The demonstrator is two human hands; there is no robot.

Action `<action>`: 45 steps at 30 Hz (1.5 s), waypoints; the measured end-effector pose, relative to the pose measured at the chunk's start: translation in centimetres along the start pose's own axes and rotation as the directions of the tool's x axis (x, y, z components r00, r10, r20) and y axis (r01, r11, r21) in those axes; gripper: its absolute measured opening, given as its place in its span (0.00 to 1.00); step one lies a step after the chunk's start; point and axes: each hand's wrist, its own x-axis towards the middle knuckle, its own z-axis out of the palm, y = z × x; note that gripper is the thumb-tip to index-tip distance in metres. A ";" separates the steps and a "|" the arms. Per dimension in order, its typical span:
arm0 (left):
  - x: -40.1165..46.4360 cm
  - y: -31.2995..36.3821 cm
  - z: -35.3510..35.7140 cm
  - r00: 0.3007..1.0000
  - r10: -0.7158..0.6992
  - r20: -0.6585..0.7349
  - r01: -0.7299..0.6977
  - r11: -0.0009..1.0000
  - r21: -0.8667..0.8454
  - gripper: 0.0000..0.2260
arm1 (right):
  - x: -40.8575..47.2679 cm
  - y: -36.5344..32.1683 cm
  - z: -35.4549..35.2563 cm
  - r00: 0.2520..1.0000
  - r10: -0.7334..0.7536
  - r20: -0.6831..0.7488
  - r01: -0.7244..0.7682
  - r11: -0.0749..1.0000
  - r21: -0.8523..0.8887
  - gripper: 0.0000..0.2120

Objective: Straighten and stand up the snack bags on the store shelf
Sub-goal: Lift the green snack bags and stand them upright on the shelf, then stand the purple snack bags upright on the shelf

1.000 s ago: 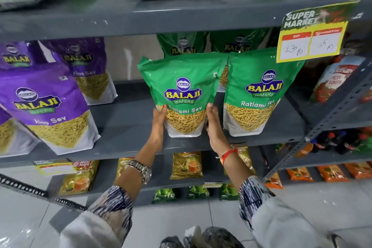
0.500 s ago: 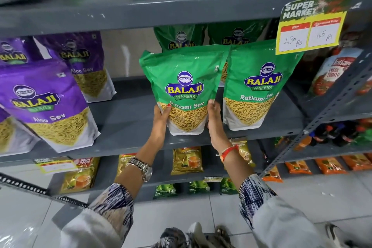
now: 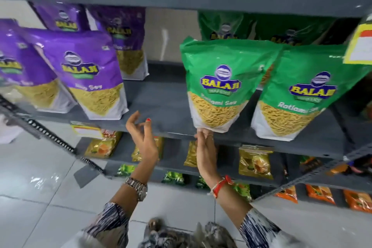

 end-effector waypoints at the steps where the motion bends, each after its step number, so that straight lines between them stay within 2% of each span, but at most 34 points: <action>1: 0.9 0.0 -1.4 0.999 0.028 -0.044 -0.027 1.000 0.012 0.17 | 0.0 0.0 1.4 1.000 0.012 0.027 -0.013 1.000 0.006 0.17; 5: 7.5 0.1 -7.1 0.988 0.011 -0.156 -0.008 1.000 0.018 0.16 | 0.7 -0.6 8.3 0.996 0.034 0.083 -0.038 0.998 0.050 0.13; 8: 12.7 0.6 -10.5 0.989 -0.001 -0.151 -0.002 1.000 -0.018 0.17 | 1.8 -2.0 13.5 0.980 -0.017 0.200 -0.006 0.993 0.116 0.13; 11: 16.2 1.1 -12.8 0.996 -0.057 -0.068 0.052 0.996 -0.073 0.15 | 3.1 -3.0 18.4 0.970 -0.039 0.238 0.011 0.993 0.121 0.20; 14: 19.1 0.3 -14.0 0.982 -0.146 0.121 0.159 0.981 -0.112 0.15 | 4.3 -4.5 21.5 0.966 -0.067 0.250 0.028 0.987 0.156 0.23; 16: 21.2 -0.7 -14.9 0.958 -0.206 0.201 0.221 0.973 -0.058 0.30 | 4.8 -5.0 22.9 0.963 -0.070 0.262 0.010 0.975 0.223 0.16; 17: 22.0 -1.4 -15.0 0.942 -0.234 0.242 0.247 0.969 -0.025 0.36 | 4.9 -5.1 23.5 0.961 -0.058 0.270 -0.009 0.970 0.243 0.16; 18: 22.5 -1.9 -14.9 0.928 -0.250 0.278 0.259 0.966 0.006 0.37 | 5.2 -4.9 24.1 0.960 -0.040 0.279 -0.030 0.970 0.242 0.20; 20: 22.1 -0.1 -14.2 0.917 -0.243 0.316 0.249 0.968 0.022 0.32 | 5.5 -4.4 25.2 0.952 -0.005 0.307 -0.072 0.969 0.238 0.35; 21: 21.7 1.2 -13.8 0.913 -0.230 0.337 0.240 0.971 0.010 0.29 | 5.6 -4.1 25.5 0.948 -0.008 0.317 -0.076 0.965 0.251 0.36; 23: 22.0 1.4 -13.7 0.908 -0.214 0.360 0.233 0.973 -0.008 0.30 | 5.7 -3.9 26.2 0.951 -0.033 0.309 -0.058 0.958 0.282 0.30; 27: 23.2 0.6 -13.8 0.876 -0.273 0.397 0.297 0.955 0.002 0.41 | 5.9 -3.9 27.3 0.959 -0.081 0.271 -0.011 0.947 0.321 0.23; 31: 24.0 0.1 -13.9 0.855 -0.289 0.430 0.311 0.950 0.020 0.45 | 6.0 -4.0 27.7 0.966 -0.064 0.252 -0.020 0.948 0.317 0.18; 35: 24.1 0.4 -14.0 0.852 -0.279 0.444 0.314 0.950 -0.004 0.42 | 6.1 -4.0 28.0 0.963 -0.051 0.265 -0.032 0.953 0.300 0.21; 40: 24.2 -0.5 -14.1 0.861 -0.242 0.447 0.293 0.955 -0.048 0.54 | 6.3 -3.7 28.0 0.966 -0.043 0.257 -0.037 0.954 0.298 0.21; 45: 24.2 -0.9 -14.4 0.859 -0.216 0.464 0.273 0.960 -0.059 0.52 | 5.9 -3.7 28.1 0.970 -0.053 0.236 -0.025 0.949 0.315 0.21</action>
